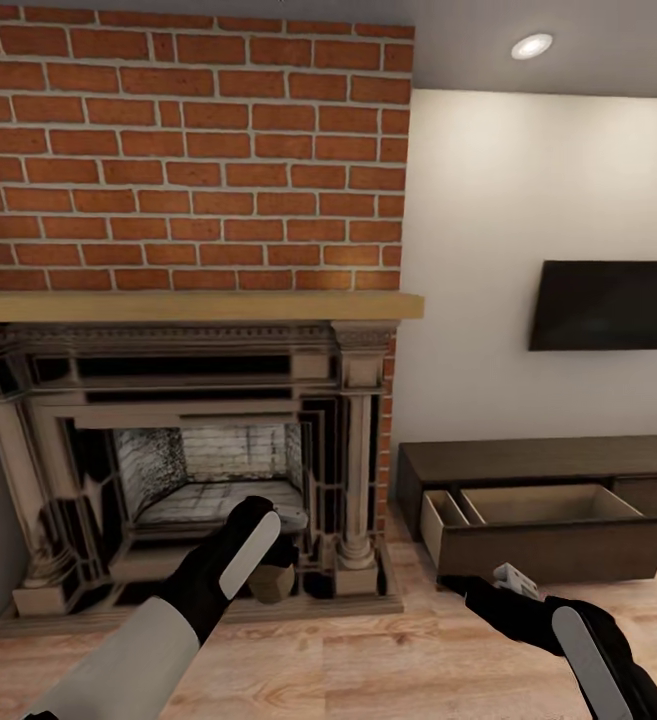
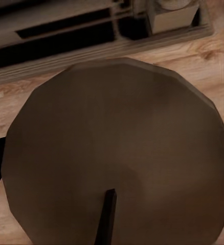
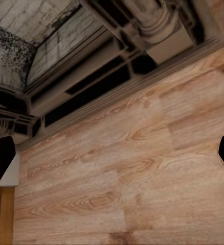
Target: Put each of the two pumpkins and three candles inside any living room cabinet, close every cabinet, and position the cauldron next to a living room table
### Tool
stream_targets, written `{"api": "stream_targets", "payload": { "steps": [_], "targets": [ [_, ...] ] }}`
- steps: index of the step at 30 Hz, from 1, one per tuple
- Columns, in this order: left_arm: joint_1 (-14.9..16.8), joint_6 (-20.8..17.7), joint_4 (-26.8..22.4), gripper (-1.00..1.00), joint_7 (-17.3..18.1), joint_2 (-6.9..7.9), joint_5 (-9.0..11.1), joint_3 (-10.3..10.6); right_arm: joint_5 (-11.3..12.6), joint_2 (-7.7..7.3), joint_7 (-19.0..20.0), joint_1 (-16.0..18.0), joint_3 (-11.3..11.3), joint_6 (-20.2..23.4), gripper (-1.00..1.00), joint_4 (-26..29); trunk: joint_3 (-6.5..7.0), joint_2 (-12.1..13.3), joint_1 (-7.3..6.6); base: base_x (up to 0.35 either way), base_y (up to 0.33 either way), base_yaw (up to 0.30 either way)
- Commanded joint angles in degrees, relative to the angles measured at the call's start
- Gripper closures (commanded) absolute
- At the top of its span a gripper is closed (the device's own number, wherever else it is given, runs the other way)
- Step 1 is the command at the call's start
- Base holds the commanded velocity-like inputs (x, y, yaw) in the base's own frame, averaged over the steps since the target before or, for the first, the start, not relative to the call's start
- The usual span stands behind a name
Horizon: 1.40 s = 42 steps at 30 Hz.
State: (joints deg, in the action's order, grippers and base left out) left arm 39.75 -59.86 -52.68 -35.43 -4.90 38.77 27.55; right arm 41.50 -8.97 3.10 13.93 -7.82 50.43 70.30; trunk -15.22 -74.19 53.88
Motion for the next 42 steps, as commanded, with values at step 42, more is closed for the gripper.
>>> {"api": "stream_targets", "payload": {
  "steps": [42],
  "targets": [
    [0.06,-0.14,-0.13,1.00,-0.94,-0.10,0.28,3.48,-0.28,-0.07,0.33,0.05,-0.14,0.33,-1.00,0.00,1.15,-0.05,0.00,0.119,-0.209,-0.127]
  ]
}}
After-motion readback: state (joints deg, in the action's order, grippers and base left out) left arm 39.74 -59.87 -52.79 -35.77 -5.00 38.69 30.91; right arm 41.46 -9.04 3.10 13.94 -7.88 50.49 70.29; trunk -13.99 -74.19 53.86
